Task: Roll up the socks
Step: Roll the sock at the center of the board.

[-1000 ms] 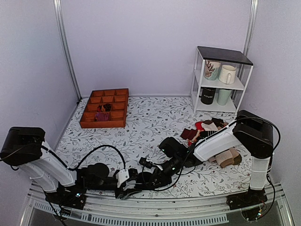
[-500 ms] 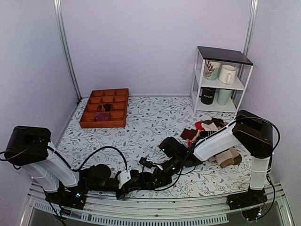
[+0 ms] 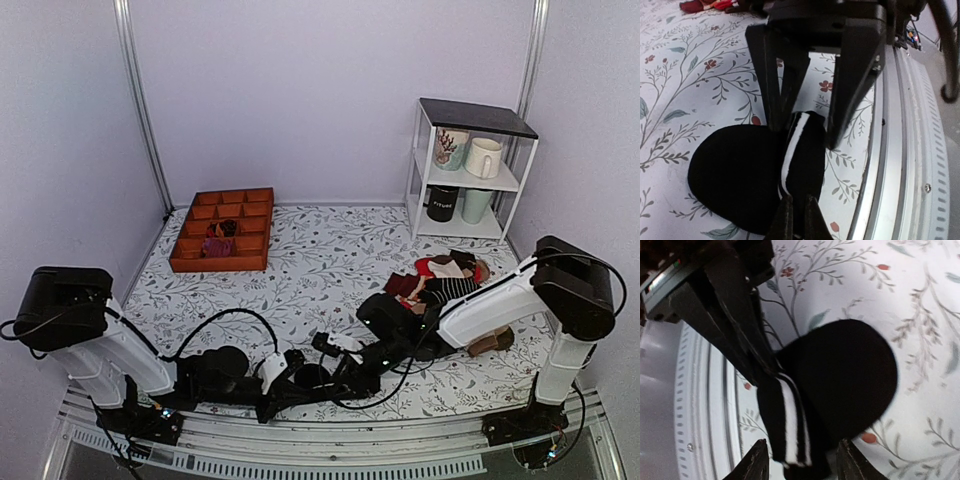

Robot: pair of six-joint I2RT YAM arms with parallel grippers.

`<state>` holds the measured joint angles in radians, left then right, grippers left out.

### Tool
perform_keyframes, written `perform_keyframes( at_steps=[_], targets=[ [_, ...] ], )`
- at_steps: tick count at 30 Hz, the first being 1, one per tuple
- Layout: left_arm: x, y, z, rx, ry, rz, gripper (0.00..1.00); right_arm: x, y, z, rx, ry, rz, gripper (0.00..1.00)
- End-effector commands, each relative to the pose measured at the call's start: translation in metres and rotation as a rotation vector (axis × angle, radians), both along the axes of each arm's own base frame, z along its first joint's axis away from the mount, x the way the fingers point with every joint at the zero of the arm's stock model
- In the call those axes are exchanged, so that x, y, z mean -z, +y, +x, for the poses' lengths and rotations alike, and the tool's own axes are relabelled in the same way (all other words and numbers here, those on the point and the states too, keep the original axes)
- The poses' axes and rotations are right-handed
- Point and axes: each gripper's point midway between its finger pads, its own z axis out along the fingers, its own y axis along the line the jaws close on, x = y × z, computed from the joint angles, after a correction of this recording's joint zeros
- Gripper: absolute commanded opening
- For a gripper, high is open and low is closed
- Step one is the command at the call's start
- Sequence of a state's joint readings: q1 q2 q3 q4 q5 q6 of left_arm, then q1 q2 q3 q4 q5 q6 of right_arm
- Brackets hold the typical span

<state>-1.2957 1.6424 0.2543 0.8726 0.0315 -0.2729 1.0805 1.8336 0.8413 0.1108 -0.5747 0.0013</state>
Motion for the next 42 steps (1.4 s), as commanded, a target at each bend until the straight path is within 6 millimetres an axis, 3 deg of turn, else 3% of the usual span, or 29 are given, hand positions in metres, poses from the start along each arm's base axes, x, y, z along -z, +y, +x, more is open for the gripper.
perform_keyframes(
  at_steps=[1, 6, 12, 21, 23, 28, 36, 38, 42],
  targets=[
    [0.057, 0.037, -0.016, -0.065, 0.218, 0.207, 0.0, -0.023, -0.018, 0.033, 0.082, -0.364, 0.056, 0.49],
    [0.07, 0.049, -0.019, -0.111, 0.305, 0.249, 0.0, -0.047, -0.015, 0.016, -0.021, -0.703, 0.185, 0.53],
    [0.081, 0.055, -0.025, -0.114, 0.353, 0.282, 0.0, -0.042, -0.002, -0.007, -0.118, -0.739, 0.208, 0.54],
    [0.085, 0.056, -0.025, -0.111, 0.366, 0.284, 0.0, -0.017, 0.008, -0.018, -0.188, -0.727, 0.164, 0.53],
    [0.086, 0.057, -0.025, -0.113, 0.37, 0.284, 0.0, -0.009, 0.007, -0.02, -0.197, -0.708, 0.145, 0.5],
    [0.088, 0.058, -0.027, -0.108, 0.378, 0.284, 0.0, -0.003, 0.011, -0.019, -0.183, -0.666, 0.114, 0.26],
    [0.085, 0.053, -0.023, -0.11, 0.356, 0.266, 0.0, 0.018, 0.007, -0.027, -0.207, -0.565, 0.025, 0.21],
    [0.078, 0.051, -0.016, -0.117, 0.31, 0.25, 0.24, 0.025, 0.002, -0.032, -0.213, -0.514, -0.006, 0.2],
    [0.051, 0.046, 0.002, -0.128, 0.159, 0.213, 0.45, 0.032, -0.009, -0.039, -0.22, -0.344, -0.061, 0.2]
  ],
)
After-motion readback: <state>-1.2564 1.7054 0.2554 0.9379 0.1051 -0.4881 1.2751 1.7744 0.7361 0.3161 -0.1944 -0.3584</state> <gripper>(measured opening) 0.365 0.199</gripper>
